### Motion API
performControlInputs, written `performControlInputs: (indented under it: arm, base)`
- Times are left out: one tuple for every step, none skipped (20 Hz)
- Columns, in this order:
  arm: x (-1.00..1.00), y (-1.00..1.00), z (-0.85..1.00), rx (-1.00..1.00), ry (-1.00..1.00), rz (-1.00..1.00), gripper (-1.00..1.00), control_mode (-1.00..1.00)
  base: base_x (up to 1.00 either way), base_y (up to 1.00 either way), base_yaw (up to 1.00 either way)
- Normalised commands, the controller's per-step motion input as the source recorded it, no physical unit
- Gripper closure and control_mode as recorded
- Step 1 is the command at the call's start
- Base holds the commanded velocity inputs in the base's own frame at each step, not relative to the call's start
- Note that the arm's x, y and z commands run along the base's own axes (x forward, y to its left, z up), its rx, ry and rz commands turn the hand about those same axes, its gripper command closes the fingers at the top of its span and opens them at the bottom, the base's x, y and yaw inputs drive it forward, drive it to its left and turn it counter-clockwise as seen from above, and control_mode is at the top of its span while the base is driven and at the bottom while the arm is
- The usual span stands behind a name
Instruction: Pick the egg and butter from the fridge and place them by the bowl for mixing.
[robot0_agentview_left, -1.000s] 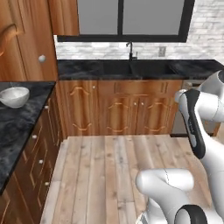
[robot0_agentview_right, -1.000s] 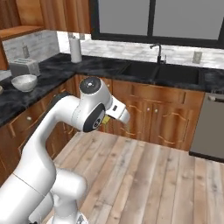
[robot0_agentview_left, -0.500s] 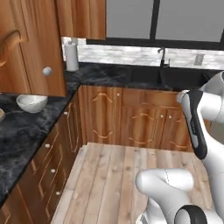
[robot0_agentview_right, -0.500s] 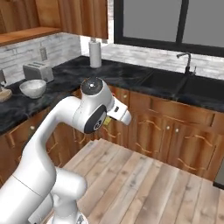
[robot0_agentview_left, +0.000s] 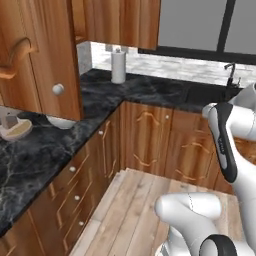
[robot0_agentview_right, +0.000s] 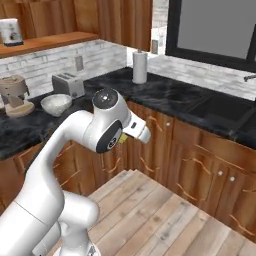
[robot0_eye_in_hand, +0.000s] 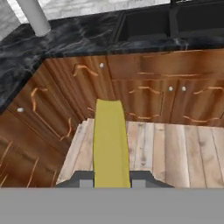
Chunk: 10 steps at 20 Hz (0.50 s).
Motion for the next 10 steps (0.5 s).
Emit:
performControlInputs:
  arm:
    - [0.0,0.0,0.0,0.0,0.0,0.0,1.0,1.0]
    - [0.0,0.0,0.0,0.0,0.0,0.0,1.0,1.0]
    - [0.0,0.0,0.0,0.0,0.0,0.0,1.0,1.0]
    - [0.0,0.0,0.0,0.0,0.0,0.0,1.0,1.0]
    - [0.0,0.0,0.0,0.0,0.0,0.0,1.0,1.0]
    - [0.0,0.0,0.0,0.0,0.0,0.0,1.0,1.0]
    - [0.0,0.0,0.0,0.0,0.0,0.0,1.0,1.0]
    - [0.0,0.0,0.0,0.0,0.0,0.0,1.0,1.0]
    - [0.0,0.0,0.0,0.0,0.0,0.0,1.0,1.0]
    - [0.0,0.0,0.0,0.0,0.0,0.0,1.0,1.0]
  base:
    - [0.58,-0.02,0.49]
    - [0.53,-0.02,0.59]
    - [0.51,-0.03,0.6]
    - [0.52,-0.03,0.6]
    - [0.52,-0.03,0.6]
    - [0.52,-0.02,0.6]
    - [0.52,-0.01,0.59]
    - [0.51,-0.01,0.58]
    - [0.5,-0.01,0.58]
    - [0.5,-0.01,0.58]
